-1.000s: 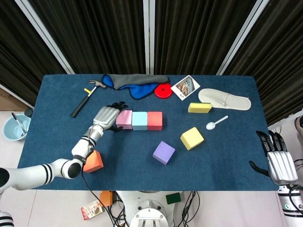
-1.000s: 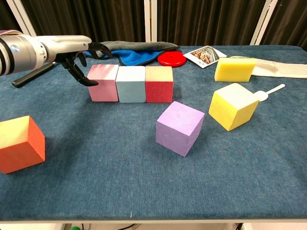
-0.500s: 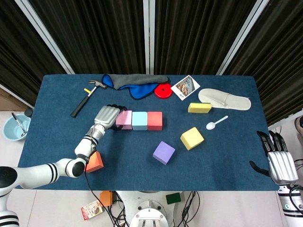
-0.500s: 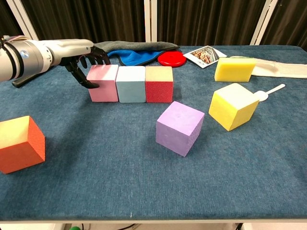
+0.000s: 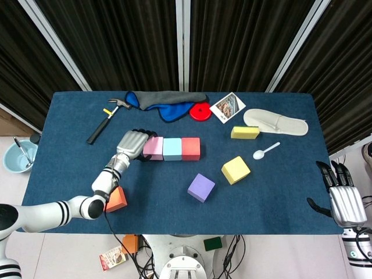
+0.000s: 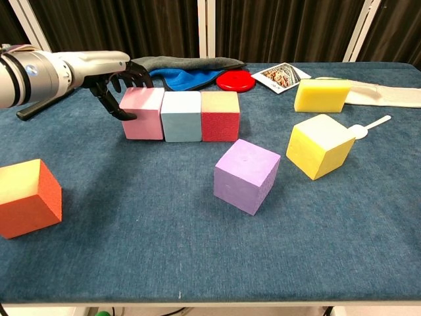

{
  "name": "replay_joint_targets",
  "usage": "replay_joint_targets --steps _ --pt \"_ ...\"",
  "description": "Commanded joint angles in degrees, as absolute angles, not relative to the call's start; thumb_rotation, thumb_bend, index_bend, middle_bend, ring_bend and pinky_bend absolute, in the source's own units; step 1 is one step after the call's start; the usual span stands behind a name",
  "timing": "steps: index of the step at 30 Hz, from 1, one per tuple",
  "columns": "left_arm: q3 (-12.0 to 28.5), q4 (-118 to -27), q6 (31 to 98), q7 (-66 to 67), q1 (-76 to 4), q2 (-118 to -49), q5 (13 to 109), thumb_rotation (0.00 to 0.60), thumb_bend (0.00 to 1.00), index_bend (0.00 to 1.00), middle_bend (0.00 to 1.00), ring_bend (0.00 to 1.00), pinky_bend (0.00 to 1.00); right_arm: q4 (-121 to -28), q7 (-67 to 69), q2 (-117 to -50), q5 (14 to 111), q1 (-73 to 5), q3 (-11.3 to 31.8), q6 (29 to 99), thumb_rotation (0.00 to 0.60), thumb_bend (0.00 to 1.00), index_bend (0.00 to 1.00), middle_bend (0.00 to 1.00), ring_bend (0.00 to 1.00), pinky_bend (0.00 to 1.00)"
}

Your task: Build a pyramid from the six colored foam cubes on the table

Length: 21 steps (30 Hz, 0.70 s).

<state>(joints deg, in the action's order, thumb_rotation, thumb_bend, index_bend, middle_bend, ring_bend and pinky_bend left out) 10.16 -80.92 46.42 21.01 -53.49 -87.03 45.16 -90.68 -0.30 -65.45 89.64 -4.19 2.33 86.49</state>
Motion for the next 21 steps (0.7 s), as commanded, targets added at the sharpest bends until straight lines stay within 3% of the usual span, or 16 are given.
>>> replay_joint_targets --steps 1,21 --pt "10.2 -80.7 46.7 21.8 -53.8 -87.3 43.9 0.584 0.24 0.27 0.28 0.24 0.27 -90.6 -0.2 -65.4 89.6 -4.2 2.3 86.4 0.6 0.19 0.0 0.09 0.01 0.04" --pt "9.6 -83.6 50.0 26.4 -54.5 -87.7 39.5 0.573 0.24 0.26 0.28 0.24 0.28 -90.2 0.3 -65.5 89.5 -4.3 2.3 86.1 0.6 0.19 0.0 0.09 0.01 0.04"
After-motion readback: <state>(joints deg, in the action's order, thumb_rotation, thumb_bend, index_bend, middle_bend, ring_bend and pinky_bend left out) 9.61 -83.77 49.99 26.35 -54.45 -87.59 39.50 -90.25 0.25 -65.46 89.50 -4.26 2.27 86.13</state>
